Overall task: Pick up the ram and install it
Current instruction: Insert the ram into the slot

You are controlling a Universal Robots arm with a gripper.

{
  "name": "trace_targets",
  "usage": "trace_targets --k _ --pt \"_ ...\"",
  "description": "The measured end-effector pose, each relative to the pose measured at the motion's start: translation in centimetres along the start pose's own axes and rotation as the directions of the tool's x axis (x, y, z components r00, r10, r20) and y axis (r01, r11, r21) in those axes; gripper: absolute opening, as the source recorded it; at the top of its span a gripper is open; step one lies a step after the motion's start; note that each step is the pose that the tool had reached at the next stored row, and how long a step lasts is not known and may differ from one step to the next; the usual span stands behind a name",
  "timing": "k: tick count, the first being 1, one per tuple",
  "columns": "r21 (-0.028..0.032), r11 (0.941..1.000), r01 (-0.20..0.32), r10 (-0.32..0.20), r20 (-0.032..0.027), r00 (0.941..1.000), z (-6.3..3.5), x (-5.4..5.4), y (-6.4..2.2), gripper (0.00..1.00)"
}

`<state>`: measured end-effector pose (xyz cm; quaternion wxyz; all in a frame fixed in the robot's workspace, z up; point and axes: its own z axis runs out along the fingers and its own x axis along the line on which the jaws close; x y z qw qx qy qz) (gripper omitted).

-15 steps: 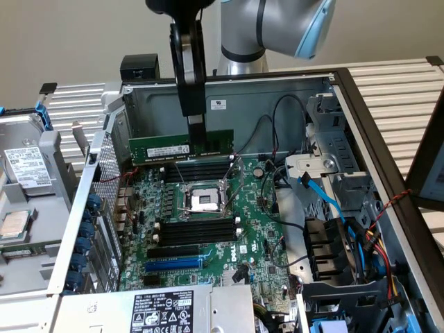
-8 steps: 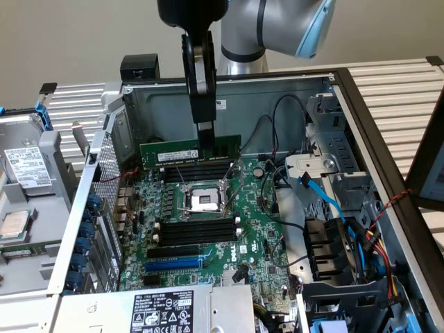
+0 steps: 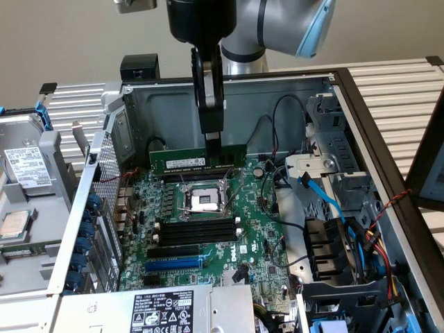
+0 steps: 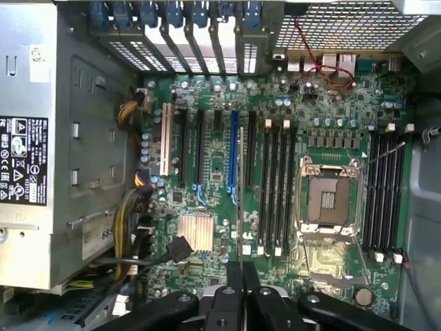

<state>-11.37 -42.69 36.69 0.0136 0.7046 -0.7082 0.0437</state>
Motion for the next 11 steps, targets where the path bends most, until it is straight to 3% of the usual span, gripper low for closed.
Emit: trace_targets --k 11 --pt "-0.0025 0.9998 -0.021 0.021 -0.0008 0.9998 1.92 -1.2 -0.11 0.12"
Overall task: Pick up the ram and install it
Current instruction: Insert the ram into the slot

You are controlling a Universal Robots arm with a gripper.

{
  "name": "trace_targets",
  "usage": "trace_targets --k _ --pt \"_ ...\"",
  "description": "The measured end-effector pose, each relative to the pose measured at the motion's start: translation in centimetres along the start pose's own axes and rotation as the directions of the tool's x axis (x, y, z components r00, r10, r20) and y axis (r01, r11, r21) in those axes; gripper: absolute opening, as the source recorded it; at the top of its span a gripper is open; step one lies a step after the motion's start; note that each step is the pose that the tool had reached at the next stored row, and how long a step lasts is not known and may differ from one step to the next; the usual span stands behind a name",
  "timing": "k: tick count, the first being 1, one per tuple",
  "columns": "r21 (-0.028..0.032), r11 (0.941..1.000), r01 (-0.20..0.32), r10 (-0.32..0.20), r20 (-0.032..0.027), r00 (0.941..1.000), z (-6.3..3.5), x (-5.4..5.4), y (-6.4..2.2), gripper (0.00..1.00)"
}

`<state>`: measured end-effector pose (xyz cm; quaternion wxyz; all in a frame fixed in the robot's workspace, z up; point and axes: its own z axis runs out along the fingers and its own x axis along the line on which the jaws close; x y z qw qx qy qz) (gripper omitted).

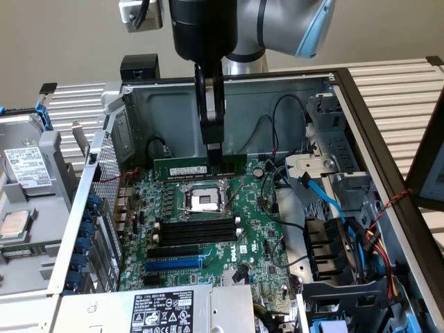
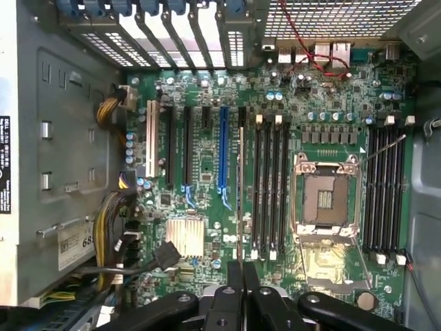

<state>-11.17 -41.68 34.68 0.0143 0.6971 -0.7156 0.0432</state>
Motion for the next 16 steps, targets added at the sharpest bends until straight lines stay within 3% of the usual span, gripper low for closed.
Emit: trace_targets --k 16 --pt "-0.0051 0.9980 -0.063 0.063 -0.0028 0.9980 2.78 -1.5 0.14 0.12"
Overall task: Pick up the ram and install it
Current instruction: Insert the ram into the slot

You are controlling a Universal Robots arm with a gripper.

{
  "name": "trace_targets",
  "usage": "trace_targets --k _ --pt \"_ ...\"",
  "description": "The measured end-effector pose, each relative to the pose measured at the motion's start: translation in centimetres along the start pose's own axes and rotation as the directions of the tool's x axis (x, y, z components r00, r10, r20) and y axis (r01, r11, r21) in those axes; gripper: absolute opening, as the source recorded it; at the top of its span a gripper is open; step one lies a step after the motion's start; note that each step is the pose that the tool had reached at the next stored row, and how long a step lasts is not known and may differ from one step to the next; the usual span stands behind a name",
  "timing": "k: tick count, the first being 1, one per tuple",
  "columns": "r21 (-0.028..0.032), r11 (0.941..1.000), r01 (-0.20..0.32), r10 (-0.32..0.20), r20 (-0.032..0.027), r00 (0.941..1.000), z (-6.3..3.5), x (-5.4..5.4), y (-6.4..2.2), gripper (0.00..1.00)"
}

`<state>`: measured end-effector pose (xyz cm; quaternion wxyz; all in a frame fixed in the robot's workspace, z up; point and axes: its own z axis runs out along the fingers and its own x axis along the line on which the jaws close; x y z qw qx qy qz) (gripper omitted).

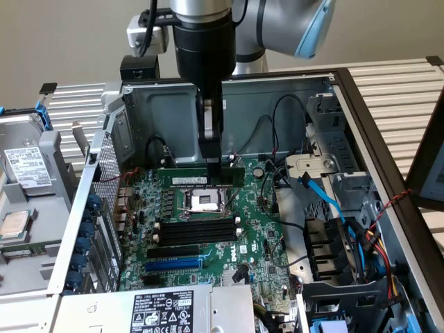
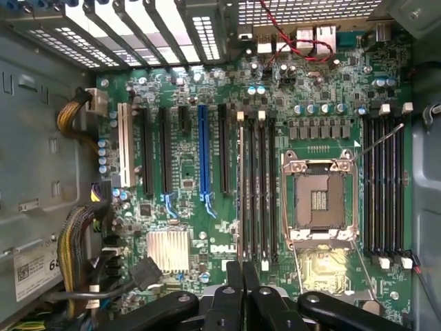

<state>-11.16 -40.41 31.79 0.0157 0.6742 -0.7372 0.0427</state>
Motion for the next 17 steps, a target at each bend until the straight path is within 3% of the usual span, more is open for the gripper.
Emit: trace_targets --k 6,11,17 --pt "-0.0004 1.0000 -0.005 0.005 -0.0002 1.0000 1.02 -0.9 0.32 0.12" --pt "-0.0001 1.0000 -0.005 0.005 -0.0001 1.0000 1.84 -1.4 1.34 0.12" --pt "0.0062 1.0000 -0.006 0.006 0.0006 1.0000 2.92 -1.5 1.51 0.12"
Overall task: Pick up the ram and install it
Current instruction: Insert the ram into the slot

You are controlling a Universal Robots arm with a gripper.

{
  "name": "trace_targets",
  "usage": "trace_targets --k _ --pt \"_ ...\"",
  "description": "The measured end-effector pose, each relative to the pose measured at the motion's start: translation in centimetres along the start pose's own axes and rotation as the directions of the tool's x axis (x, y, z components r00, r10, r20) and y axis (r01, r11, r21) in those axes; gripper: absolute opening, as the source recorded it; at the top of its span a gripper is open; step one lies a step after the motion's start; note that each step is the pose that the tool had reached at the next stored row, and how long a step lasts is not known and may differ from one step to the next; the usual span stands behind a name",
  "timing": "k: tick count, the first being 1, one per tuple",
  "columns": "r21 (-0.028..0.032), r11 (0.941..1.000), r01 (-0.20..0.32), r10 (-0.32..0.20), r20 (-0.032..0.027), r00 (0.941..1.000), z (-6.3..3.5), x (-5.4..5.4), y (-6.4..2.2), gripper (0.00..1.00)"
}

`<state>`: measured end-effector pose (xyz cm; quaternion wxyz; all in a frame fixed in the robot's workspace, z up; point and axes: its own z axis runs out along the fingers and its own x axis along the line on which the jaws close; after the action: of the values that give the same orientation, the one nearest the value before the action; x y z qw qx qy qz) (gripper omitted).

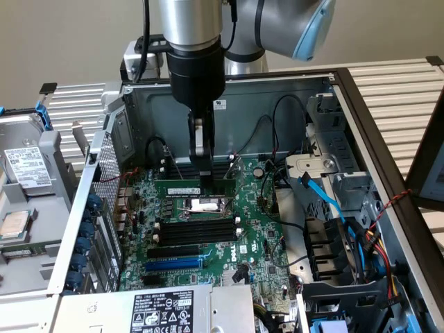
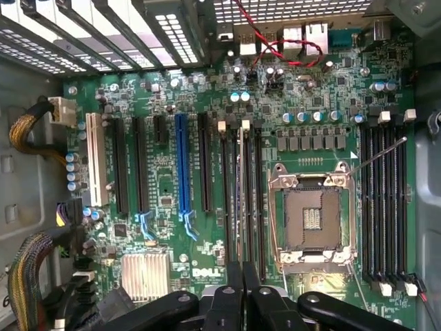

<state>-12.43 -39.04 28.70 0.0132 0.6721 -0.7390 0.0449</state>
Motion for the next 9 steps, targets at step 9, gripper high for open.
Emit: trace_targets --k 9 --pt "0.0015 1.0000 0.000 0.000 0.0000 1.0000 1.62 -0.1 0.24 0.12"
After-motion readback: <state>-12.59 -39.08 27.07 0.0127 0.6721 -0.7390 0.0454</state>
